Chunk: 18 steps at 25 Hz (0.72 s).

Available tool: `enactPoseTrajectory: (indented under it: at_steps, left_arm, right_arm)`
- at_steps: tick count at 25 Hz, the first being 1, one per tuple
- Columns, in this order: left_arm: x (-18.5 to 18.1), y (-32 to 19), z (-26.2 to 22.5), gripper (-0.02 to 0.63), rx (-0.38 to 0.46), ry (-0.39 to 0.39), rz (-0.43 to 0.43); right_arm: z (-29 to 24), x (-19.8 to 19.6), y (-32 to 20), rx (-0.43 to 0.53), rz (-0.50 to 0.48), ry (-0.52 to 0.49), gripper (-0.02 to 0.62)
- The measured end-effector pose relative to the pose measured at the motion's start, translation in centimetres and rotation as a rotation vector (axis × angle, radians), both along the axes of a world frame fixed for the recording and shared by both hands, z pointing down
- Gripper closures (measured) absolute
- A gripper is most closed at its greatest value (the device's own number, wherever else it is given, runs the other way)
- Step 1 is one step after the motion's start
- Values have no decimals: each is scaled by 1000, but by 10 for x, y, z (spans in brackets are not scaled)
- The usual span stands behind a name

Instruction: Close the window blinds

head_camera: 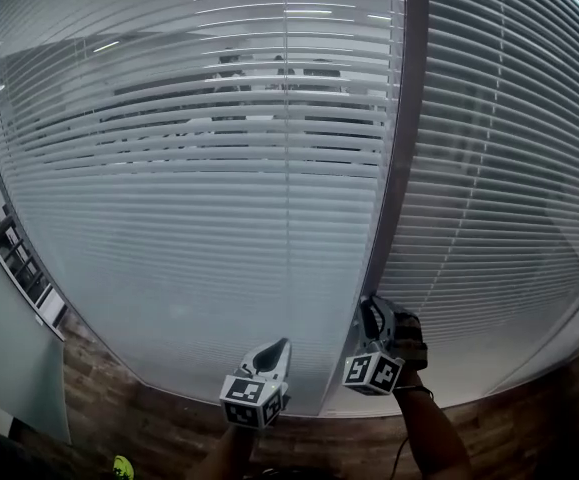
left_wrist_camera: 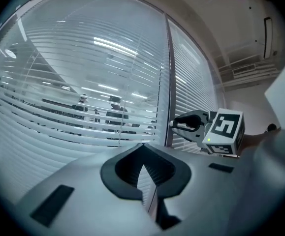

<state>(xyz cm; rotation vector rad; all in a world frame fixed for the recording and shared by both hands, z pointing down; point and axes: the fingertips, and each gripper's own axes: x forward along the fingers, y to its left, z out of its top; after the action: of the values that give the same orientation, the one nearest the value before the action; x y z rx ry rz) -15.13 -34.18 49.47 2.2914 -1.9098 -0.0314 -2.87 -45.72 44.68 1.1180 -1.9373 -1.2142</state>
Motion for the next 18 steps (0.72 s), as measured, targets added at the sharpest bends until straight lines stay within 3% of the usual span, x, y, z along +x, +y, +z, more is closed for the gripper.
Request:
enactPoseTrajectory:
  at_steps: [7, 13, 18]
  left_arm:
    - [6, -13, -15, 606, -6, 7, -1]
    - [10, -16, -16, 606, -7, -14, 4]
    - [15, -17, -19, 606, -16, -7, 6]
  right_arm:
    - [-12, 2, -13, 146, -29, 346, 468]
    - [-12, 1, -12, 187, -47, 450, 468]
    - [-13, 1, -12, 223, -48, 459, 468]
